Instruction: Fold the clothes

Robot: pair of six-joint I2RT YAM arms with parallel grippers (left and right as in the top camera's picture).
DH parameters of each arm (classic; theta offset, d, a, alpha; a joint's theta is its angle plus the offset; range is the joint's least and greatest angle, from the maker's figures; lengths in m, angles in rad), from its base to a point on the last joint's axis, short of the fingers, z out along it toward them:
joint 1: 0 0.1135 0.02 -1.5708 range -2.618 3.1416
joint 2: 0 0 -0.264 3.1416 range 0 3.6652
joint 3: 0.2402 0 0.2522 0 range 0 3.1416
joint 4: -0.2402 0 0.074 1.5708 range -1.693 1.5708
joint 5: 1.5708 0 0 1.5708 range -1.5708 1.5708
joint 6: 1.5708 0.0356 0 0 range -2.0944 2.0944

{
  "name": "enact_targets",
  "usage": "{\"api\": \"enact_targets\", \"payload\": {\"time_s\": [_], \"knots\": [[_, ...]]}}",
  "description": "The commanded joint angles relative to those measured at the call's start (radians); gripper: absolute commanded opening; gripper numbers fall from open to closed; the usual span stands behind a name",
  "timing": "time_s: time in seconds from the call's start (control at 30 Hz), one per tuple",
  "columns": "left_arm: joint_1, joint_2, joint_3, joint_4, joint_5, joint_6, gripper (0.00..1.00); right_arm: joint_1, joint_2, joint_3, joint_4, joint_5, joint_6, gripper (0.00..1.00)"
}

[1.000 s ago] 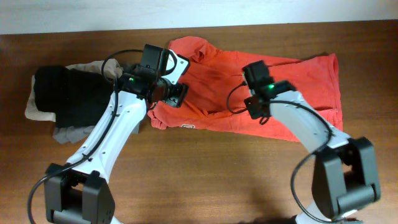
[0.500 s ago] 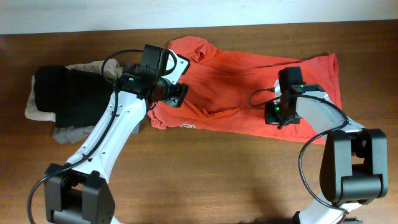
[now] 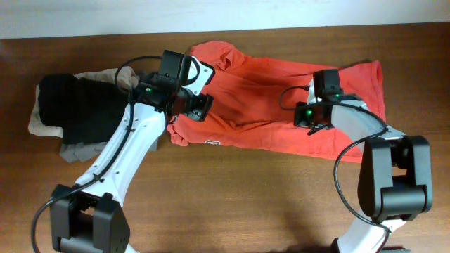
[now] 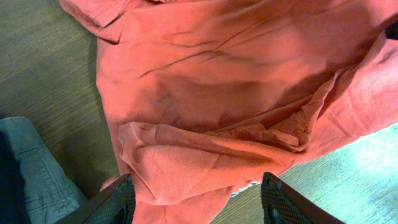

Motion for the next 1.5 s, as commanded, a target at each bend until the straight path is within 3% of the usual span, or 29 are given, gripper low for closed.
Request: {"api": "enact_targets", "payload": {"time_s": [0.0, 0.2, 0.27, 0.53, 0.63, 0.9, 1.1, 1.2, 1.33, 1.47], "knots": [[0.0, -0.009, 0.023, -0.02, 0.002, 0.005, 0.64, -0.029, -0.089, 0.108, -0.123, -0.009, 0.004, 0.04], [0.0, -0.016, 0.027, -0.161, 0.051, 0.036, 0.64, -0.045, -0.182, 0.19, -0.351, -0.009, -0.022, 0.04], [-0.002, -0.014, 0.026, -0.211, 0.05, 0.036, 0.59, -0.046, -0.196, 0.19, -0.391, -0.008, -0.021, 0.04], [-0.002, 0.012, -0.032, -0.227, 0.051, 0.085, 0.14, -0.046, -0.194, 0.187, -0.446, -0.004, -0.021, 0.04], [-0.002, 0.053, -0.058, -0.199, 0.074, 0.088, 0.06, -0.047, -0.194, 0.187, -0.446, -0.004, -0.021, 0.04], [0.001, 0.192, -0.06, 0.01, 0.058, 0.125, 0.03, -0.047, -0.193, 0.187, -0.439, -0.004, -0.021, 0.04], [0.009, 0.287, -0.06, 0.2, -0.072, 0.099, 0.04, -0.046, -0.193, 0.187, -0.449, -0.005, -0.021, 0.04], [0.009, 0.315, -0.06, 0.262, -0.103, 0.09, 0.07, -0.046, -0.193, 0.187, -0.463, -0.004, -0.021, 0.04], [0.013, 0.322, -0.06, 0.316, -0.111, 0.076, 0.18, -0.047, -0.193, 0.187, -0.502, -0.004, -0.008, 0.04], [0.016, 0.322, -0.06, 0.314, -0.111, 0.056, 0.21, -0.047, -0.19, 0.174, -0.534, -0.001, 0.063, 0.04]]}}
